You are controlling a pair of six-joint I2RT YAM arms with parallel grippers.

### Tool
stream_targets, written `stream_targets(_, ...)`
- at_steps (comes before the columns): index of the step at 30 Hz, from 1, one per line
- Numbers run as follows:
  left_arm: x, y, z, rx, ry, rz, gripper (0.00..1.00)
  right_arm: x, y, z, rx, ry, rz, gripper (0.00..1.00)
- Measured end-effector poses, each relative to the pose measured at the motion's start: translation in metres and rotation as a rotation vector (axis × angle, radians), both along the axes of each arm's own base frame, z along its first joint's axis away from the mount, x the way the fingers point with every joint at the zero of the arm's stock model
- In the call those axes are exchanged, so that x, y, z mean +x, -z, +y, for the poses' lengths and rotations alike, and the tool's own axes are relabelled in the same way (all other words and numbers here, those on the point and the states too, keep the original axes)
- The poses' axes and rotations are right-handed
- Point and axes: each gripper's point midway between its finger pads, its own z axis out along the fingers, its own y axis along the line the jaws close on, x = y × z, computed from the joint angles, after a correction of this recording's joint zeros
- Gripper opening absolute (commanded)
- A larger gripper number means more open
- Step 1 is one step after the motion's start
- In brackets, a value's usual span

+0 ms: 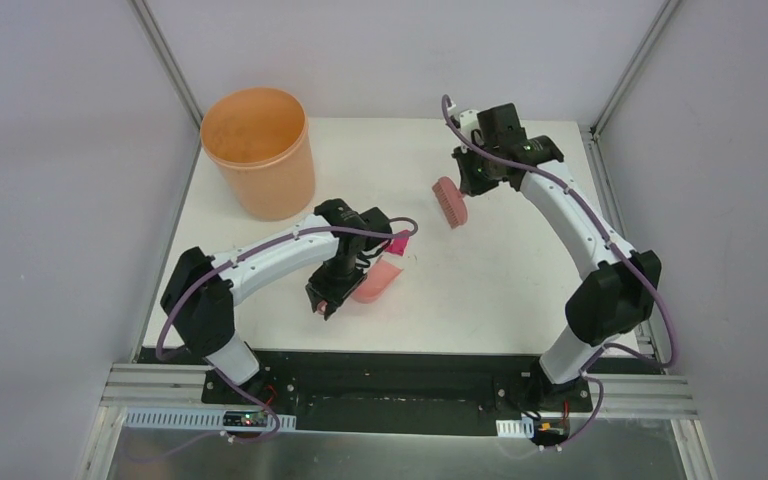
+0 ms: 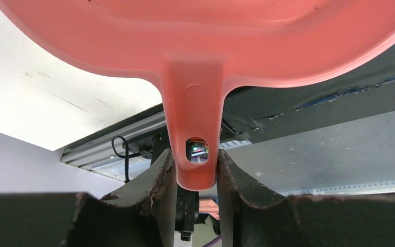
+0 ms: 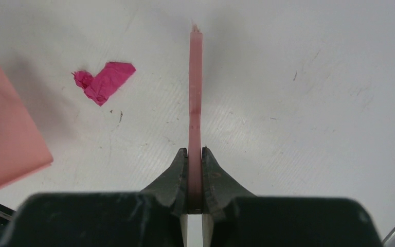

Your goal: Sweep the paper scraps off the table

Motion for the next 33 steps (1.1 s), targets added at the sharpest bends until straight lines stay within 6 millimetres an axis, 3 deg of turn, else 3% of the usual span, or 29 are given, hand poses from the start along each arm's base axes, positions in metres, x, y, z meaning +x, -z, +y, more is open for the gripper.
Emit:
stream_targets(8, 0.000, 0.022, -0.002, 0.070, 0.020, 0.049, 0.00, 0.023, -0.001, 0.038, -0.021, -0.079, 0.006, 0.00)
stream_targets(11, -0.001, 0.032, -0.004, 0.115, 0.044, 0.064, 0.00, 0.035, 0.011, 0.052, -0.044, -0.099, 0.026, 0.00)
stream_targets(14, -0.002, 0.040, -0.005, 0.144, 0.053, 0.088, 0.00, 0.032, 0.033, 0.063, -0.088, -0.133, 0.068, 0.00)
stream_targets(17, -0.002, 0.047, -0.006, 0.162, 0.060, 0.105, 0.00, 0.019, 0.047, 0.075, -0.138, -0.190, 0.102, 0.00)
stream_targets(22, 0.001, 0.055, -0.011, 0.164, 0.065, 0.115, 0.00, -0.011, 0.049, 0.105, -0.173, -0.326, 0.114, 0.00)
stream_targets(25, 0.002, 0.059, -0.012, 0.164, 0.067, 0.117, 0.00, -0.039, 0.052, 0.121, -0.167, -0.420, 0.170, 0.00)
stream_targets(28, 0.003, 0.060, -0.013, 0.163, 0.070, 0.117, 0.00, -0.082, 0.047, 0.134, -0.077, -0.531, 0.295, 0.00)
stream_targets(30, 0.002, 0.059, -0.011, 0.168, 0.080, 0.124, 0.00, -0.104, 0.038, 0.135, -0.025, -0.570, 0.353, 0.00)
stream_targets(33, -0.003, 0.056, -0.010, 0.175, 0.100, 0.137, 0.00, -0.113, 0.030, 0.125, 0.027, -0.554, 0.399, 0.00)
